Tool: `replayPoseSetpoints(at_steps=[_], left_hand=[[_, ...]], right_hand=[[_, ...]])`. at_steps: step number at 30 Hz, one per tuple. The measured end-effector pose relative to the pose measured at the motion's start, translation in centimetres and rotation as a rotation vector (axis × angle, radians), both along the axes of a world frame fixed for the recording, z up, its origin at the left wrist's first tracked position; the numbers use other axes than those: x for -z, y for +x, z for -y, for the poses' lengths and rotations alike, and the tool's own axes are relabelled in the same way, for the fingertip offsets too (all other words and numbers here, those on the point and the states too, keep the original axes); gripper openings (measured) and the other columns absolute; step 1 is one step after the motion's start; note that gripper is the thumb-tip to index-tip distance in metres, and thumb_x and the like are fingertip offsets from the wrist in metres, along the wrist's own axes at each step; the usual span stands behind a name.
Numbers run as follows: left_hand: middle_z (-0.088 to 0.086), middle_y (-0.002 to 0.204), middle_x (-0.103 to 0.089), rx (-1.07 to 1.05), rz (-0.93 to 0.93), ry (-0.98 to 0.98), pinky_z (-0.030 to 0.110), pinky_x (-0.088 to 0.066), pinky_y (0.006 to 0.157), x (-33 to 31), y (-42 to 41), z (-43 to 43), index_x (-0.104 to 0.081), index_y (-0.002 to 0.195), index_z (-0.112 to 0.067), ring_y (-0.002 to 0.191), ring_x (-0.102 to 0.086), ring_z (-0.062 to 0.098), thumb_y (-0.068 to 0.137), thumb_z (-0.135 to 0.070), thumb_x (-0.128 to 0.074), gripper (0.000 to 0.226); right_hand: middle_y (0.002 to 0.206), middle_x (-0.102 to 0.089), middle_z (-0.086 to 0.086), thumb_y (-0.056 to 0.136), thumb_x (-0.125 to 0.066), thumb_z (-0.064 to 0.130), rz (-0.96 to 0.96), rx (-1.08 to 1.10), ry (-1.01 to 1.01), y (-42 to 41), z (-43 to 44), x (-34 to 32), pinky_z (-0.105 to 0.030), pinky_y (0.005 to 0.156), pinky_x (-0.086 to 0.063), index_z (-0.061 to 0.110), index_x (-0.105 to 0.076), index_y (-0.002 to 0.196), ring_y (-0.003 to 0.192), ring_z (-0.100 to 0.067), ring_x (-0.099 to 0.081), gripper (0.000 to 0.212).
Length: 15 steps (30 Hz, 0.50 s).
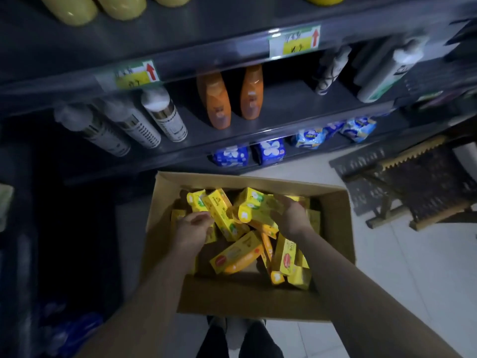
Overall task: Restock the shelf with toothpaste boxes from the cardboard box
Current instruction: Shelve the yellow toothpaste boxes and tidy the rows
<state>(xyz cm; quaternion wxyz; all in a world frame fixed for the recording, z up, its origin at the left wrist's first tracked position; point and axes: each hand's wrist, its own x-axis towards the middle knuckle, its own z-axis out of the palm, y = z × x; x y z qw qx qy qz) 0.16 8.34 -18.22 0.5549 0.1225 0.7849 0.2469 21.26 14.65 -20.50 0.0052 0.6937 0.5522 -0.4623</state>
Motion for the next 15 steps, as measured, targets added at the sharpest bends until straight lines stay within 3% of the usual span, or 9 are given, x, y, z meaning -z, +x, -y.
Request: replayPoseSetpoints(at_steps=[4,8,12,15], left_hand=[[0.004,0.109,-0.067,-0.018,0.052,0.008,0.033,-0.05,0.081,2.5,-0.7,0.7,-0.063,0.094,-0.024,0.098,-0.064,0.017,0.093,-0.014,-0.059,0.012],[0.001,0.109,-0.065,0.042,0.043,-0.007,0.035,-0.05,0.086,3.4,-1.1,1.8,-0.061,0.099,-0.03,0.1,-0.062,0.015,0.094,-0.02,-0.057,0.012],[0.0,0.114,-0.063,0.149,0.091,-0.012,0.043,-0.048,0.096,2.8,-0.7,2.6,-0.062,0.107,-0.031,0.106,-0.059,0.018,0.086,-0.021,-0.067,0.024],[-0.006,0.12,-0.061,0.248,0.169,-0.011,0.037,-0.046,0.095,2.0,0.1,2.9,-0.059,0.119,-0.028,0.114,-0.055,0.016,0.081,-0.012,-0.074,0.044]], right_hand=[[0.141,-0.047,-0.009,0.09,-0.063,0.018,0.037,-0.055,-0.019,-0.7,-0.6,3.4,-0.04,0.105,-0.042,0.016,-0.04,0.144,0.125,-0.028,-0.048,0.059],[0.132,-0.052,-0.006,0.083,-0.073,0.023,0.04,-0.055,0.036,-0.5,-0.5,3.9,-0.041,0.1,-0.046,0.018,-0.049,0.138,0.119,-0.026,-0.05,0.06],[0.104,-0.065,-0.001,0.081,-0.075,0.013,-0.311,0.149,-0.047,0.3,0.7,1.7,-0.023,0.077,-0.053,0.013,-0.061,0.116,0.093,-0.016,-0.062,0.037],[0.107,-0.071,-0.008,0.082,-0.073,0.009,-0.59,0.305,-0.163,0.6,1.9,0.4,-0.03,0.082,-0.056,0.008,-0.067,0.11,0.099,-0.023,-0.068,0.028]])
